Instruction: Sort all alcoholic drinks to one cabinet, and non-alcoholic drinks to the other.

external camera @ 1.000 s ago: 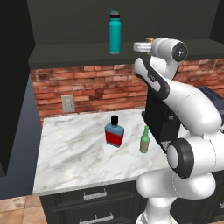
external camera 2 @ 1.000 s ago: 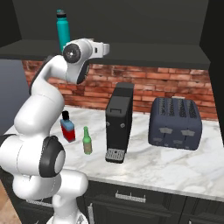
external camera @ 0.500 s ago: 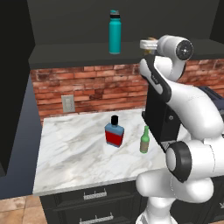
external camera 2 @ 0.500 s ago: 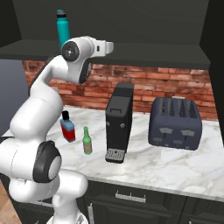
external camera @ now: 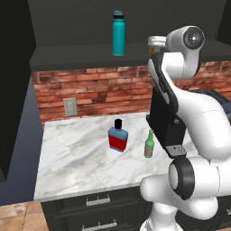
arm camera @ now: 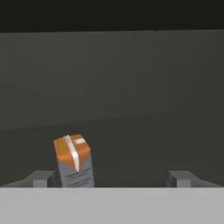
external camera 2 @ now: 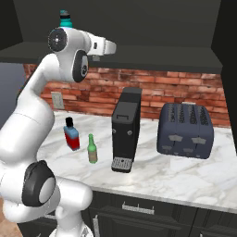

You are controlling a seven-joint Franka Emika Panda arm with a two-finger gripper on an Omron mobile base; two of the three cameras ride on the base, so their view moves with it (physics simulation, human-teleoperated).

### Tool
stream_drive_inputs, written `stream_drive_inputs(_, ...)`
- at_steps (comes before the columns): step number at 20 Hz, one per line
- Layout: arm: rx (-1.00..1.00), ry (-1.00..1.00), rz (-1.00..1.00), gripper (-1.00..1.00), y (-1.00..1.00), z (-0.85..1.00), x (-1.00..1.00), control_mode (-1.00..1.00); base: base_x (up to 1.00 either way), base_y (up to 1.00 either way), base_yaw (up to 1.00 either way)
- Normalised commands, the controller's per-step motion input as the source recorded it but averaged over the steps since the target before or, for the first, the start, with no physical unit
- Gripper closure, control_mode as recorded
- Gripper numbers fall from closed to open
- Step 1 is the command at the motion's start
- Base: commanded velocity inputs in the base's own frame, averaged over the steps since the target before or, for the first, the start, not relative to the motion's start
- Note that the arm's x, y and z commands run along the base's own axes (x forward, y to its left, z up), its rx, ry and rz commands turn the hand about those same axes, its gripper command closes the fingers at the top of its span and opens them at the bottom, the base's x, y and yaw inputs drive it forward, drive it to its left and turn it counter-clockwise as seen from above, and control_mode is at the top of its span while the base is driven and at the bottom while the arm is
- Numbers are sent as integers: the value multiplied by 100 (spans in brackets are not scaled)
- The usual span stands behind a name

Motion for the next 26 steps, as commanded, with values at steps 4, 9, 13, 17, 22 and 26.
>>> stream_drive_inputs(4, 10, 12, -6, -100, -3, 22, -79, -100, 0, 0, 0)
stream_drive_inputs(9, 12, 11, -3, -100, -7, 20, -99, -100, 0, 0, 0)
stream_drive_inputs(13, 5, 3, -6, -100, 0, -10, -100, -100, 0, 0, 0)
stream_drive_inputs(17, 0, 0, -10, -100, 7, -36, -100, -100, 0, 0, 0)
stream_drive_inputs(22, 0, 0, -16, -100, 30, -40, -99, -100, 0, 0, 0)
stream_drive_inputs(26, 0, 0, -10, -100, 46, -29, -54, -100, 0, 0, 0)
